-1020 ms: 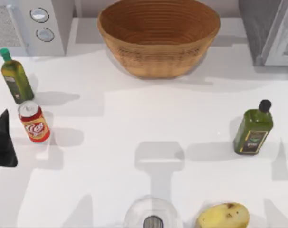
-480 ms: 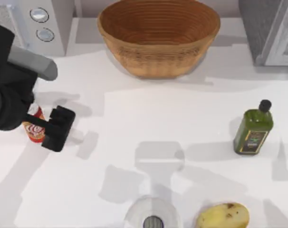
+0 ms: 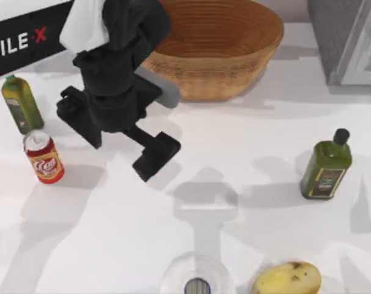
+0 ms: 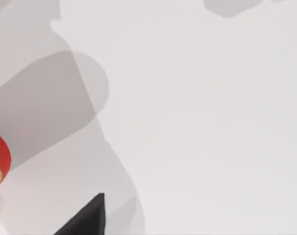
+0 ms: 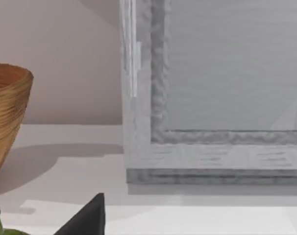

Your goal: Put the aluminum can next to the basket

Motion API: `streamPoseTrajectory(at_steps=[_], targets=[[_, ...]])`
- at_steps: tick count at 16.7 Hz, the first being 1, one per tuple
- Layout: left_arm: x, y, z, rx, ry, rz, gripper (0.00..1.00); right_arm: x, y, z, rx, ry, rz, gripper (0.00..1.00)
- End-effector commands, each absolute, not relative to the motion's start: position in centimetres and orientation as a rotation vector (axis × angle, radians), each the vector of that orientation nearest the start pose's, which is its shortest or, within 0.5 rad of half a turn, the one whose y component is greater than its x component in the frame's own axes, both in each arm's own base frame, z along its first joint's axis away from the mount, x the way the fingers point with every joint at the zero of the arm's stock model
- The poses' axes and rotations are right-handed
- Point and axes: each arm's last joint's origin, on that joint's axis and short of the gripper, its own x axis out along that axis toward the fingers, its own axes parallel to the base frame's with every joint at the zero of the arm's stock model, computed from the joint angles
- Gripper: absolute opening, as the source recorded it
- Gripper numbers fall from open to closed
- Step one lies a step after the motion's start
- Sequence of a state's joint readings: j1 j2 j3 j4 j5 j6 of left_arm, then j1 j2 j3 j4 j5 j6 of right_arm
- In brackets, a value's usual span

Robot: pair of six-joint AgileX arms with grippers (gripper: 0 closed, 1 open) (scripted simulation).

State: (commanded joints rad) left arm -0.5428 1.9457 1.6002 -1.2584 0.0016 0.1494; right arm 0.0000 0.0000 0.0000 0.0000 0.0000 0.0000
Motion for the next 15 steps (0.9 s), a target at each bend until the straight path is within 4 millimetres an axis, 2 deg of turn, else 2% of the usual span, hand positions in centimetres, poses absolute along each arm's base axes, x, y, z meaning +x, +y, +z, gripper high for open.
streamPoseTrajectory(at_steps=[4, 7, 10, 15], targets=[[34.8, -23.7, 21.4, 0.612, 1.556, -0.589, 1.00, 10.6, -0.1, 16.0, 0.000, 0.000, 0.000, 1.00], [35.9, -26.1, 21.7, 0.627, 1.510, -0.616, 1.00, 10.6, -0.1, 16.0, 0.000, 0.000, 0.000, 1.00], [36.3, -27.2, 22.0, 0.630, 1.478, -0.628, 1.00, 10.6, -0.1, 16.0, 0.000, 0.000, 0.000, 1.00], [36.5, -27.0, 22.1, 0.625, 1.474, -0.625, 1.00, 10.6, -0.1, 16.0, 0.000, 0.000, 0.000, 1.00]])
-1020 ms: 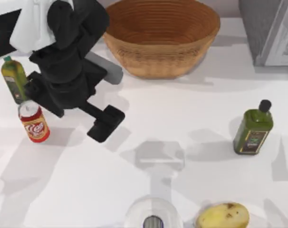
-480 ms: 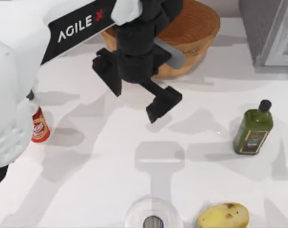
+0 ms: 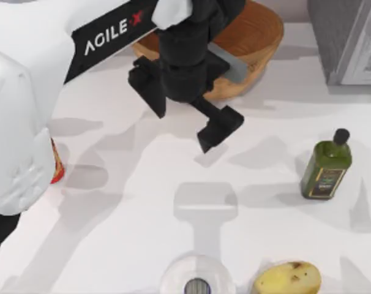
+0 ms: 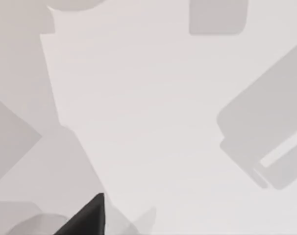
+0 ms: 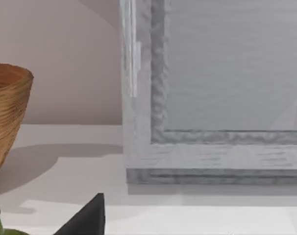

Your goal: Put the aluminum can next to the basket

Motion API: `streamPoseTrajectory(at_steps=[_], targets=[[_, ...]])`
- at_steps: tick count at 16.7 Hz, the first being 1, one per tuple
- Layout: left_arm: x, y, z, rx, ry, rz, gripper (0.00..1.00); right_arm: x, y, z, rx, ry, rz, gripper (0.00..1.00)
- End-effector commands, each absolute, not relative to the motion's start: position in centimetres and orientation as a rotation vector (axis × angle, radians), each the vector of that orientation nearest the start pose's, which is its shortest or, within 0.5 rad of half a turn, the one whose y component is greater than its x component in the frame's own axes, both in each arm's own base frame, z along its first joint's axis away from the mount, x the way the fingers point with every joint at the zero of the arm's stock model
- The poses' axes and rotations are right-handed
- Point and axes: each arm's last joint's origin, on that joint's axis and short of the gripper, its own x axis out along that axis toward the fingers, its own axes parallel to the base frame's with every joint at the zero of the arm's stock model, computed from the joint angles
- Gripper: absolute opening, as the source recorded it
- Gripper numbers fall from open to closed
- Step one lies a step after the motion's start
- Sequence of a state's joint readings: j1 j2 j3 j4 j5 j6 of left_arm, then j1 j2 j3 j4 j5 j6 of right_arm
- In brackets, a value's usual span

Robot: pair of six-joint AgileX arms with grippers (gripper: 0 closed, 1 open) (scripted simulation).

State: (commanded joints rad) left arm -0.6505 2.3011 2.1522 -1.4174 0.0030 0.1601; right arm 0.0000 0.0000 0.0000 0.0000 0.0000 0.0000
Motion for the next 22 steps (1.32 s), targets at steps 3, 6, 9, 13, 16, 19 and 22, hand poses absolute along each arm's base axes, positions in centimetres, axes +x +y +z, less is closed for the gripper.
streamPoseTrajectory(at_steps=[3, 6, 9, 13, 16, 19, 22], targets=[[36.2, -27.2, 21.3, 0.630, 1.475, -0.629, 1.00, 10.6, -0.1, 16.0, 0.000, 0.000, 0.000, 1.00], [36.2, -27.3, 19.1, 0.630, 1.476, -0.629, 1.00, 10.6, -0.1, 16.0, 0.000, 0.000, 0.000, 1.00], [36.3, -27.3, 16.7, 0.630, 1.474, -0.629, 1.00, 10.6, -0.1, 16.0, 0.000, 0.000, 0.000, 1.00], [36.4, -27.2, 16.0, 0.630, 1.476, -0.629, 1.00, 10.6, -0.1, 16.0, 0.000, 0.000, 0.000, 1.00], [36.4, -27.2, 16.0, 0.630, 1.476, -0.629, 0.85, 10.6, -0.1, 16.0, 0.000, 0.000, 0.000, 1.00], [36.4, -27.2, 16.0, 0.630, 1.476, -0.629, 0.62, 10.6, -0.1, 16.0, 0.000, 0.000, 0.000, 1.00], [36.4, -27.2, 16.0, 0.630, 1.476, -0.629, 0.40, 10.6, -0.1, 16.0, 0.000, 0.000, 0.000, 1.00]])
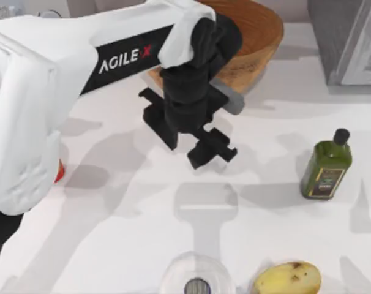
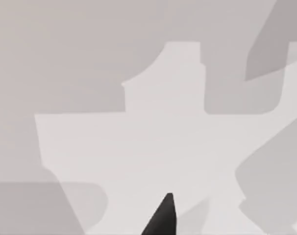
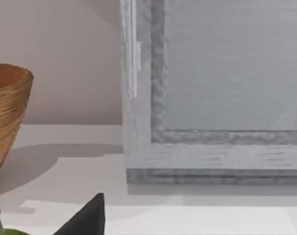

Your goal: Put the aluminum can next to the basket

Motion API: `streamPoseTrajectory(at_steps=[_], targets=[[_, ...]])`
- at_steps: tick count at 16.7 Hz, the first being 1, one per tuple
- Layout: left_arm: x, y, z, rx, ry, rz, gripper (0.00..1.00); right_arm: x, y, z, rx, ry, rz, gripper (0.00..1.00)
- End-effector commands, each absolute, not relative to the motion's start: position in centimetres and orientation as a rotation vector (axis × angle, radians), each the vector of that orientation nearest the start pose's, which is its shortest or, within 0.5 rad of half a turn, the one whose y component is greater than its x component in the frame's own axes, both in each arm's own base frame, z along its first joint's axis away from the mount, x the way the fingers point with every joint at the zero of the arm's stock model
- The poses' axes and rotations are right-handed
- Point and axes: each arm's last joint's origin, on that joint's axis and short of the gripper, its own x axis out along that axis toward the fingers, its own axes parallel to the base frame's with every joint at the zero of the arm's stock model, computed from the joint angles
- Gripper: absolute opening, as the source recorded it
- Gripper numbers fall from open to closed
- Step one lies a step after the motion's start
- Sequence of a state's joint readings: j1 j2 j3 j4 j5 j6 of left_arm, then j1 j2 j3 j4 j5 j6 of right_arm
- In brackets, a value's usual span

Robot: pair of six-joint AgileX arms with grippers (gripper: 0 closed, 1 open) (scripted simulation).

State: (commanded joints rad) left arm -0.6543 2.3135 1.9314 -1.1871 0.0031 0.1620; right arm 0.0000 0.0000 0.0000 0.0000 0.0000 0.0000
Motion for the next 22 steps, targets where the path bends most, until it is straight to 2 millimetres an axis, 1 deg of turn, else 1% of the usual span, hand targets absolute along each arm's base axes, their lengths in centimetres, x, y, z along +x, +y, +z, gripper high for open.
streamPoseTrajectory(at_steps=[5, 6, 14, 15, 16, 17, 18, 19, 20, 22], targets=[[36.4, -27.2, 16.0, 0.630, 1.476, -0.629, 0.02, 10.6, -0.1, 16.0, 0.000, 0.000, 0.000, 1.00], [36.4, -27.2, 16.0, 0.630, 1.476, -0.629, 0.00, 10.6, -0.1, 16.0, 0.000, 0.000, 0.000, 1.00], [36.3, -27.2, 16.0, 0.630, 1.475, -0.630, 0.00, 10.6, -0.1, 16.0, 0.000, 0.000, 0.000, 1.00], [36.4, -27.2, 16.1, 0.629, 1.474, -0.630, 0.00, 10.6, -0.1, 16.0, 0.000, 0.000, 0.000, 1.00], [36.6, -26.7, 16.6, 0.622, 1.471, -0.629, 0.00, 10.6, -0.1, 16.0, 0.000, 0.000, 0.000, 1.00], [37.0, -25.7, 17.6, 0.608, 1.465, -0.624, 0.00, 10.6, -0.1, 16.0, 0.000, 0.000, 0.000, 1.00], [37.4, -24.2, 18.9, 0.588, 1.456, -0.614, 0.00, 10.6, -0.1, 16.0, 0.000, 0.000, 0.000, 1.00], [37.9, -22.2, 20.5, 0.561, 1.444, -0.598, 0.00, 10.6, -0.1, 16.0, 0.000, 0.000, 0.000, 1.00], [38.4, -19.8, 22.2, 0.529, 1.431, -0.574, 0.00, 10.6, -0.1, 16.0, 0.000, 0.000, 0.000, 1.00], [39.1, -13.7, 25.0, 0.449, 1.415, -0.494, 0.00, 10.6, -0.1, 16.0, 0.000, 0.000, 0.000, 1.00]])
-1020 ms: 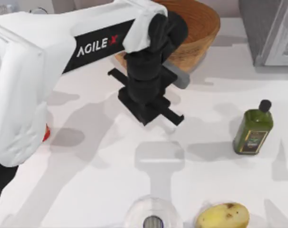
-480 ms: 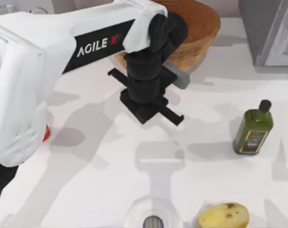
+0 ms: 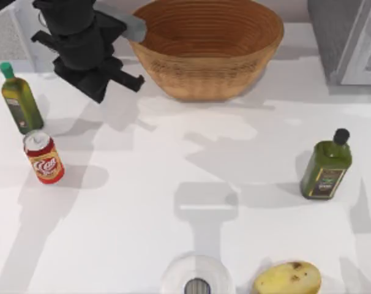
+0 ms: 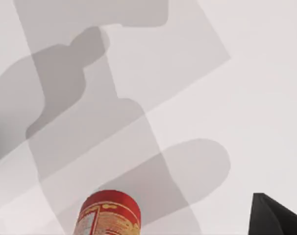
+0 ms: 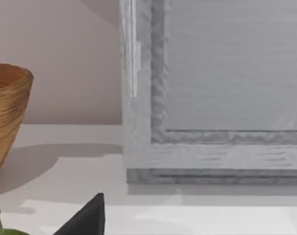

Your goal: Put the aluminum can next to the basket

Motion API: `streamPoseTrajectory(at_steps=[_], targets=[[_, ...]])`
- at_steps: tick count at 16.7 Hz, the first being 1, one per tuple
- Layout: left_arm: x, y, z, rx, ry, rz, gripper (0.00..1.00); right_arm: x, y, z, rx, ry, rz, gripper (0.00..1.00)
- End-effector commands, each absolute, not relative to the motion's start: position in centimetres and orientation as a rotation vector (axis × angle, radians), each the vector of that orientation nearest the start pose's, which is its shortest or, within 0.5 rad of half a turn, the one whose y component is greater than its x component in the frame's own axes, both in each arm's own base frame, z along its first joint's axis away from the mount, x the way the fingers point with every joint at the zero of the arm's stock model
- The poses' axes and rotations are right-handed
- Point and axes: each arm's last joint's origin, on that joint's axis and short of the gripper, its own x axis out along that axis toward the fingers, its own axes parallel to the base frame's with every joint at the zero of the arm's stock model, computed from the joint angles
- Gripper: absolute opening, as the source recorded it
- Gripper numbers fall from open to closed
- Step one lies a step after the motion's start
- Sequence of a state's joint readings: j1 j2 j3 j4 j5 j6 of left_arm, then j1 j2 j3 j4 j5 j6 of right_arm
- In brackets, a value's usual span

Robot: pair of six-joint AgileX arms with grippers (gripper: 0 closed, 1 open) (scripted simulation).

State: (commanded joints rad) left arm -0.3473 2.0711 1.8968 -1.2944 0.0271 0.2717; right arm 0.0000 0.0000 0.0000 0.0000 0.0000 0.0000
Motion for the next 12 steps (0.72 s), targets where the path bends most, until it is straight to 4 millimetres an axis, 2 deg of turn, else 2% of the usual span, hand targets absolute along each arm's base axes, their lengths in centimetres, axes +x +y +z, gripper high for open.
streamPoseTrajectory(at_steps=[2, 3, 5, 6, 7, 9, 11, 12], targets=[[39.2, -6.3, 26.5, 0.348, 1.421, -0.374, 0.00, 10.6, -0.1, 16.0, 0.000, 0.000, 0.000, 1.00], [38.9, -2.5, 26.6, 0.294, 1.431, -0.307, 0.00, 10.6, -0.1, 16.0, 0.000, 0.000, 0.000, 1.00], [38.0, 4.0, 25.3, 0.194, 1.461, -0.185, 0.00, 10.6, -0.1, 16.0, 0.000, 0.000, 0.000, 1.00], [37.5, 6.6, 24.2, 0.152, 1.480, -0.136, 0.00, 10.6, -0.1, 16.0, 0.000, 0.000, 0.000, 1.00], [37.0, 8.7, 22.9, 0.114, 1.500, -0.096, 0.00, 10.6, -0.1, 16.0, 0.000, 0.000, 0.000, 1.00], [36.0, 11.9, 20.2, 0.054, 1.539, -0.041, 0.00, 10.6, -0.1, 16.0, 0.000, 0.000, 0.000, 1.00], [35.5, 13.4, 18.2, 0.020, 1.566, -0.018, 0.00, 10.6, -0.1, 16.0, 0.000, 0.000, 0.000, 1.00], [35.5, 13.6, 18.0, 0.016, 1.570, -0.016, 0.00, 10.6, -0.1, 16.0, 0.000, 0.000, 0.000, 1.00]])
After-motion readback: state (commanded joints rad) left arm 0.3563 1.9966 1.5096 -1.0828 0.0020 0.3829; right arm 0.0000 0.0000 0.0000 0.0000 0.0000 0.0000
